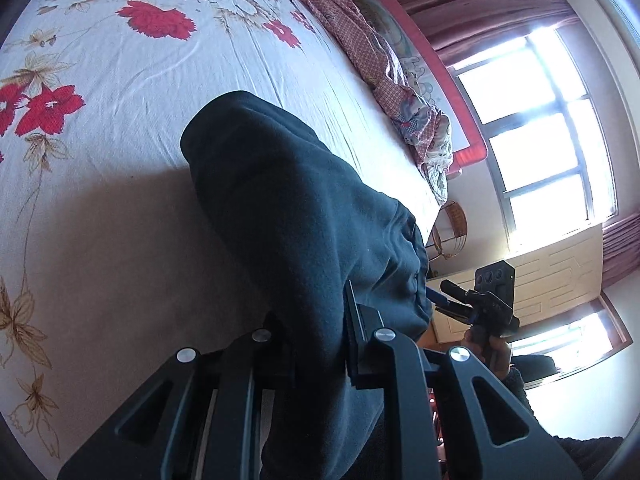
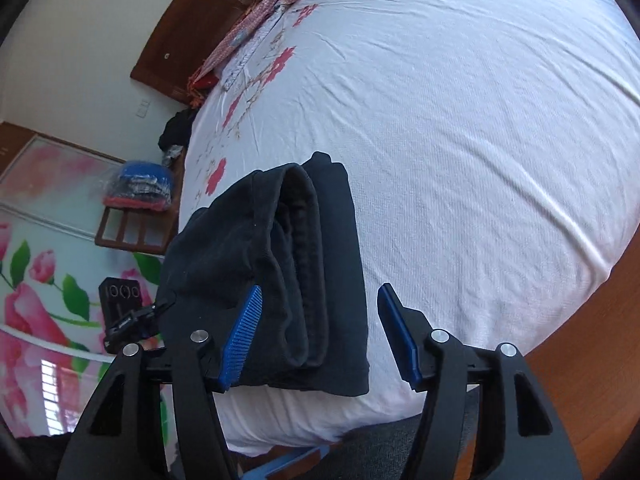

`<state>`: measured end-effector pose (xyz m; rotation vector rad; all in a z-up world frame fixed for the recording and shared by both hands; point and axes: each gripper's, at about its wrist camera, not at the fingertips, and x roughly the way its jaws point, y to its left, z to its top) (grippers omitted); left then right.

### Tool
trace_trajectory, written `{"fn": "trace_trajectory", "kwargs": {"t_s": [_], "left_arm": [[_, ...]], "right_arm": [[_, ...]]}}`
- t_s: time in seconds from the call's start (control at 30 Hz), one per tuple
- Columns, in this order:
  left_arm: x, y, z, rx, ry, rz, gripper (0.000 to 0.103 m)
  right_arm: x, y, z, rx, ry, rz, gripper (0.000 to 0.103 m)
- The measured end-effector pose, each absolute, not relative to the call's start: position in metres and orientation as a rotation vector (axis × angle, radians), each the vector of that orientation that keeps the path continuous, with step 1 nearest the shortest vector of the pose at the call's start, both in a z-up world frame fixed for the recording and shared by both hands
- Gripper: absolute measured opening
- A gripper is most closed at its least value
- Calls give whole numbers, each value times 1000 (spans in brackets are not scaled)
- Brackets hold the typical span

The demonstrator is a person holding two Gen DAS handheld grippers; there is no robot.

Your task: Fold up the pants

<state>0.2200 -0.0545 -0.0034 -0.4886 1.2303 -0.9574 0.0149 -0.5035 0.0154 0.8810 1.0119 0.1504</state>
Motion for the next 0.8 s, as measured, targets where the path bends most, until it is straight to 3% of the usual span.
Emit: {"fn": "trace_trajectory", "kwargs": {"t_s": [0.07, 0.13, 0.17, 0.2, 0.43, 0.47, 0.5, 0.57, 0.8], "left_arm": [[221, -54, -3, -493, 1235, -955, 16], [224, -63, 0, -476, 1233, -952, 16], [225, -67, 1, -474, 1235, -948, 16], [225, -70, 2, -477, 1234, -948, 16], [224, -72, 2, -475, 1235, -942, 17], [224, -73, 1, -476, 1235, -941, 17], [224, -73, 1, -474, 1235, -938, 17], [223, -70, 2, -481, 1226, -949, 17], [221, -59, 10, -520, 1187, -969, 17]], "right_arm": [[20, -498, 11, 867, 1023, 161, 68], [27, -490, 3, 895, 1045, 209, 68], [30, -488, -3, 889, 1068, 188, 77], [33, -486, -8, 876, 1082, 180, 78], [44, -462, -34, 924, 1106, 276, 79], [41, -462, -33, 948, 1069, 300, 73], [39, -463, -34, 967, 1058, 305, 46], [35, -461, -26, 934, 1049, 293, 35], [45, -428, 47, 697, 1009, 287, 30]]}}
